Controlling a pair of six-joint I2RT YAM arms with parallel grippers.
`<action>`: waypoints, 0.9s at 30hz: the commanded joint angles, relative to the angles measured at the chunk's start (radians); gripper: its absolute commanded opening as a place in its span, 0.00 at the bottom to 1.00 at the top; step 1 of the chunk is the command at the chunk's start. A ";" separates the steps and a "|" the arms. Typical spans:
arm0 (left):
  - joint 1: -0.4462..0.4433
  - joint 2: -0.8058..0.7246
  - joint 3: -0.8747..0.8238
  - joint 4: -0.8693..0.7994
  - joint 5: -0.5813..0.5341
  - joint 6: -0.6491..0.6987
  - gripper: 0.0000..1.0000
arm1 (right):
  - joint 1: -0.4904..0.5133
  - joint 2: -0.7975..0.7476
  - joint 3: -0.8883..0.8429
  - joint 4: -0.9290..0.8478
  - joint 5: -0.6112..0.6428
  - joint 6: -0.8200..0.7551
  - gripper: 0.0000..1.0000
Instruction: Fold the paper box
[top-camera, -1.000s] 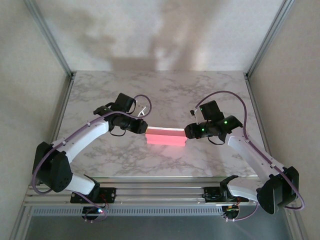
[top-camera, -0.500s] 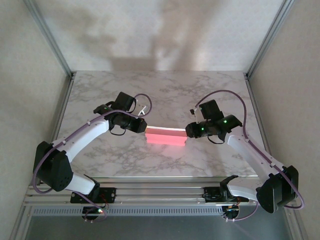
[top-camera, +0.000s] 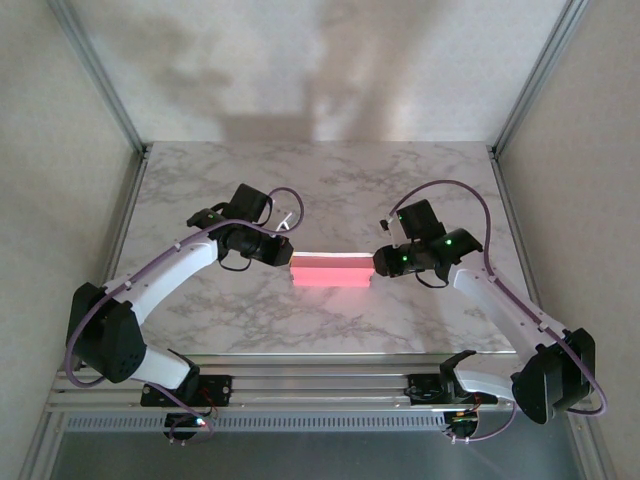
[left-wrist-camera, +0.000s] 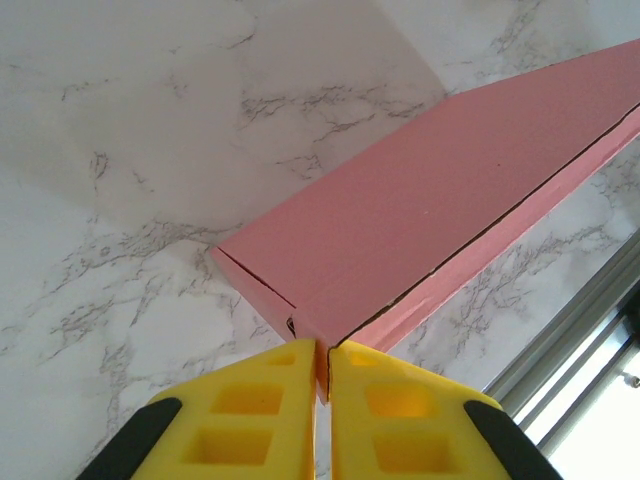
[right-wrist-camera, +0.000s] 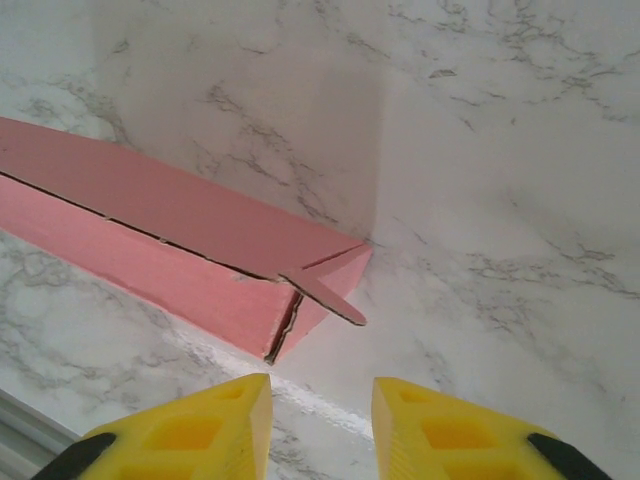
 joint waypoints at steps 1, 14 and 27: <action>-0.010 0.008 0.036 -0.028 -0.005 0.015 0.11 | 0.007 0.014 0.047 -0.006 0.054 -0.045 0.32; -0.010 0.017 0.035 -0.022 -0.003 0.015 0.11 | 0.008 0.109 0.096 0.025 0.003 -0.142 0.33; -0.010 0.013 0.030 -0.004 0.010 -0.019 0.10 | 0.009 0.117 0.105 0.022 -0.023 -0.129 0.24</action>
